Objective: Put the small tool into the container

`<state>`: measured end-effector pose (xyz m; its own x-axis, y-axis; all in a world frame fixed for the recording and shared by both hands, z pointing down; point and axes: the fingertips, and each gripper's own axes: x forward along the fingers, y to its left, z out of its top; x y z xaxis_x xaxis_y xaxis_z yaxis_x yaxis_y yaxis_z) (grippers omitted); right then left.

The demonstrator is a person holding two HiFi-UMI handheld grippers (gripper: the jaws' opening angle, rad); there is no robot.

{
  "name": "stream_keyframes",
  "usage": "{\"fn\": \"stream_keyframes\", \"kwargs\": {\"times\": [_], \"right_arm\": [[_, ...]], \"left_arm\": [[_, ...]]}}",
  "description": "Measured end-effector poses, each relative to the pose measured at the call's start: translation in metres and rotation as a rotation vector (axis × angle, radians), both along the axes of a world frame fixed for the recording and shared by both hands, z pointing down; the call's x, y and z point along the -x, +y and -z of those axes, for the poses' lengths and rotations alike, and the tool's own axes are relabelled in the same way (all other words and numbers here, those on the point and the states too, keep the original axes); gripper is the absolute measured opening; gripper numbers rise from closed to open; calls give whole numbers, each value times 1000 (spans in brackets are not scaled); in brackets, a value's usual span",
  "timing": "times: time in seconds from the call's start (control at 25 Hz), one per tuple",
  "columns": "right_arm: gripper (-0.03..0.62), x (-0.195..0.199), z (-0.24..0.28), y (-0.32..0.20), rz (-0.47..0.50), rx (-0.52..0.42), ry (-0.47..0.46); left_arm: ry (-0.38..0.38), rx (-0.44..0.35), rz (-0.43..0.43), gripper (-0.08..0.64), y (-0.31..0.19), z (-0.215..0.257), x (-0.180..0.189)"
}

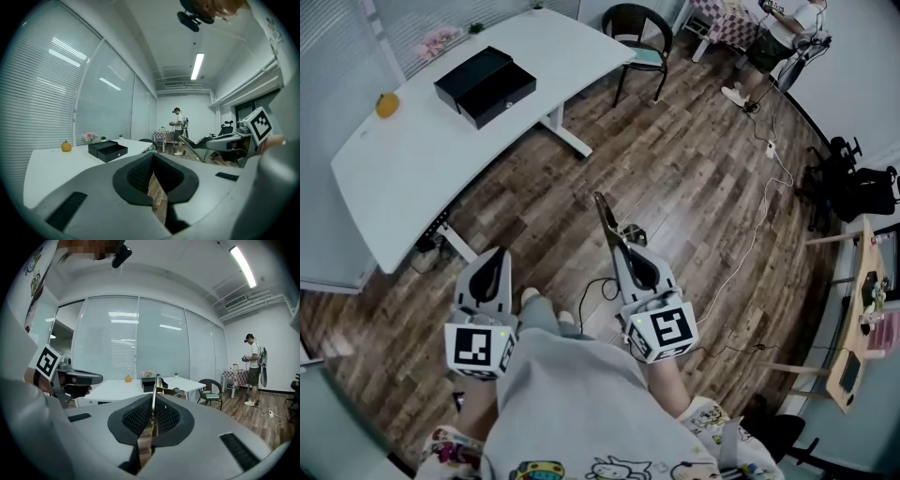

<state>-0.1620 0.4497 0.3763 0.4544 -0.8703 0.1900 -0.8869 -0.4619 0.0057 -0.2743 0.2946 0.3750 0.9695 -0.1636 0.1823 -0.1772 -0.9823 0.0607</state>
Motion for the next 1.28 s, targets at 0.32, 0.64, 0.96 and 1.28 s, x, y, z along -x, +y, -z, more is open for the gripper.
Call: {"fn": "stream_keyframes", "kwargs": {"times": [0.32, 0.64, 0.96, 1.28], "right_arm": [[2, -20, -20, -27, 28, 19, -37], [2, -76, -17, -85, 40, 37, -44], [2, -146, -8, -169, 35, 33, -55], [3, -159, -2, -195, 44, 32, -56]], "left_arm": [[-16, -4, 22, 5, -25, -16, -16], [-8, 19, 22, 5, -83, -12, -76], [6, 14, -1, 5, -168, -4, -152], [-1, 48, 18, 5, -190, 1, -161]]}}
